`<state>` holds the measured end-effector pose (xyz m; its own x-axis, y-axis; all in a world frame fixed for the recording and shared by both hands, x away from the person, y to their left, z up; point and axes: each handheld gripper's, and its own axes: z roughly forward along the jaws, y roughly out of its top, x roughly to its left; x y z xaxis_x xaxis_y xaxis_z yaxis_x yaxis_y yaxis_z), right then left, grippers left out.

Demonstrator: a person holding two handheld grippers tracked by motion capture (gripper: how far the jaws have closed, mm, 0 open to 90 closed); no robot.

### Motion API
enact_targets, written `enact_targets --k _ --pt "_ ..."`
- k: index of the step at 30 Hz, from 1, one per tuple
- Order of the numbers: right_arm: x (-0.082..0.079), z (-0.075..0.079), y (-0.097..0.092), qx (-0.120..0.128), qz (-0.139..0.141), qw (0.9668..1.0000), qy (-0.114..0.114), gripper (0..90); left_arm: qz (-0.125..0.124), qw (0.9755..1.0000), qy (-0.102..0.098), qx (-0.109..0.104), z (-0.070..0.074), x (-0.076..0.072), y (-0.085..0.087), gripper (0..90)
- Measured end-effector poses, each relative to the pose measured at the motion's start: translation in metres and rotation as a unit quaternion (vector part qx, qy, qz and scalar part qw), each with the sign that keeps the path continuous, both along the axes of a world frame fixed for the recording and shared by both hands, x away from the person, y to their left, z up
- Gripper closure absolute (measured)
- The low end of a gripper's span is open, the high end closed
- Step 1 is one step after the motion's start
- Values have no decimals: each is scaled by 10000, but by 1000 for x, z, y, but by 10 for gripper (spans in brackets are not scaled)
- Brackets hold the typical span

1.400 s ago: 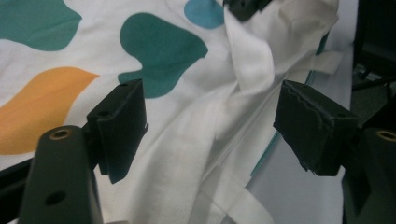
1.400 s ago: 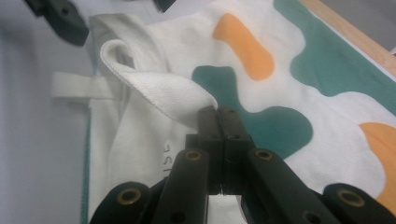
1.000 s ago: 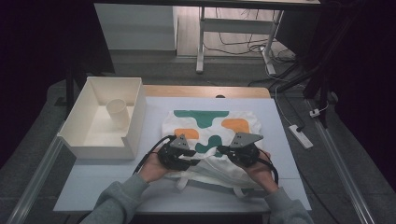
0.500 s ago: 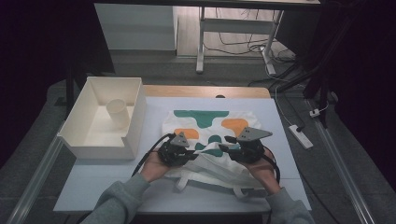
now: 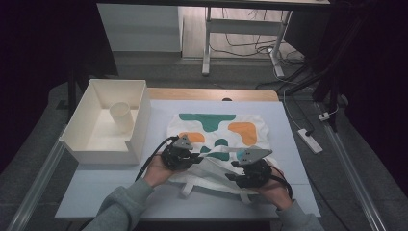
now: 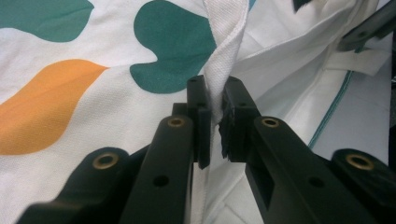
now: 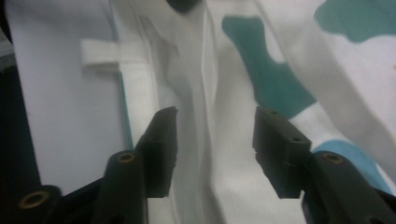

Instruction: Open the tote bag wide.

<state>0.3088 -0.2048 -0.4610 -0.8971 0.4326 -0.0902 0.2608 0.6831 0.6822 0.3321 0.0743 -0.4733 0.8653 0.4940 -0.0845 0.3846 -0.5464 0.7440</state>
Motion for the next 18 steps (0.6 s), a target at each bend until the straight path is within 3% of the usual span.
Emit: enact_targets --k 2,3,7,10,13,18 --pt "1 -2 -1 -78 -19 10000 20 565 -6 10000 -5 0 0 0 0 829" --pt "3 -5 -2 -238 -65 9997 16 642 -9 10000 -9 -3 0 0 0 828" --pt "7 -7 -7 -156 -14 9997 185 823 -19 10000 -13 2 0 -1 0 828" --pt "7 -4 -7 -129 48 9998 167 865 -12 10000 -39 -35 2 -1 2 828" --pt "4 5 -7 -108 85 9999 -70 873 -3 9999 -70 -116 7 -4 4 828" --pt "1 16 -8 64 107 9996 -257 875 -14 9997 -79 -250 15 -8 9 829"
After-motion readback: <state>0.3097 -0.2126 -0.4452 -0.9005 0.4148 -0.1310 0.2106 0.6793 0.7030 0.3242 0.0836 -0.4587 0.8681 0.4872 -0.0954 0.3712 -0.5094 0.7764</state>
